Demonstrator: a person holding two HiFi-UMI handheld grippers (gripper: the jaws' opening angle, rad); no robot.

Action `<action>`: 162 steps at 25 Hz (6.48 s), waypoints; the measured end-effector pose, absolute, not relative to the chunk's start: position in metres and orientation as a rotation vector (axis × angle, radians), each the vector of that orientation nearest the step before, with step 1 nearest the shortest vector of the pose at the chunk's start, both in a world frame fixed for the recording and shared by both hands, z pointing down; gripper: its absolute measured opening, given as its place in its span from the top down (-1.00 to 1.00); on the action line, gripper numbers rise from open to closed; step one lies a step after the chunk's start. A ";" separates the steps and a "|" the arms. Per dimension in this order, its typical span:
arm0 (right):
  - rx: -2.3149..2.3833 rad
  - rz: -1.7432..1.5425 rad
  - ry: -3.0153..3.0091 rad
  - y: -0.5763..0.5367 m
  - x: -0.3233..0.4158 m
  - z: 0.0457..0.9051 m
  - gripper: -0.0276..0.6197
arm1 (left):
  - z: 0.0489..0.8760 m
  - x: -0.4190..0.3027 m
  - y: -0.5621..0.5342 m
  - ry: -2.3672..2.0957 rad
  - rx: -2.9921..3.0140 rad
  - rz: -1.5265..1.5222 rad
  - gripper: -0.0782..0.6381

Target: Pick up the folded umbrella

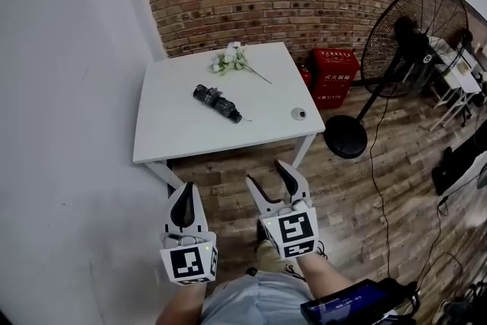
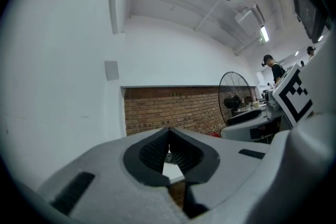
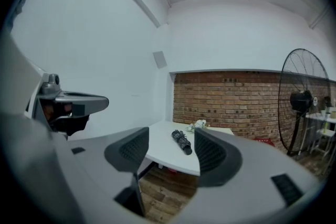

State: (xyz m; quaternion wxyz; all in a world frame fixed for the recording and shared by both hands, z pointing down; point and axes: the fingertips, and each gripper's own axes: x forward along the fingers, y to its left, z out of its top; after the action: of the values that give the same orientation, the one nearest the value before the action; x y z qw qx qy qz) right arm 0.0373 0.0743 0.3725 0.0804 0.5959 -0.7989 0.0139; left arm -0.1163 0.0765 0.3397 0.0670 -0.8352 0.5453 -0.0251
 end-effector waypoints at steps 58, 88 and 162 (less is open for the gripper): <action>1.317 0.161 -2.454 -0.294 -0.010 0.441 -0.13 | 0.365 -0.147 -0.258 1.970 -2.374 -0.197 0.76; 1.120 0.493 -2.119 -0.324 -0.008 0.623 -0.27 | 0.477 -0.173 -0.328 2.043 -2.550 -0.367 0.76; 1.104 0.533 -2.111 -0.324 -0.009 0.638 0.32 | 0.488 -0.176 -0.344 2.062 -2.549 -0.380 0.76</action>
State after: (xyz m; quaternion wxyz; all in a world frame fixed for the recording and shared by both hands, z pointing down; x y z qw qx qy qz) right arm -0.0093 -0.3236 0.6379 0.3433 0.4247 -0.8123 0.2050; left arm -0.1758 -0.3442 0.4884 -0.0796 -0.7698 0.6228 -0.1149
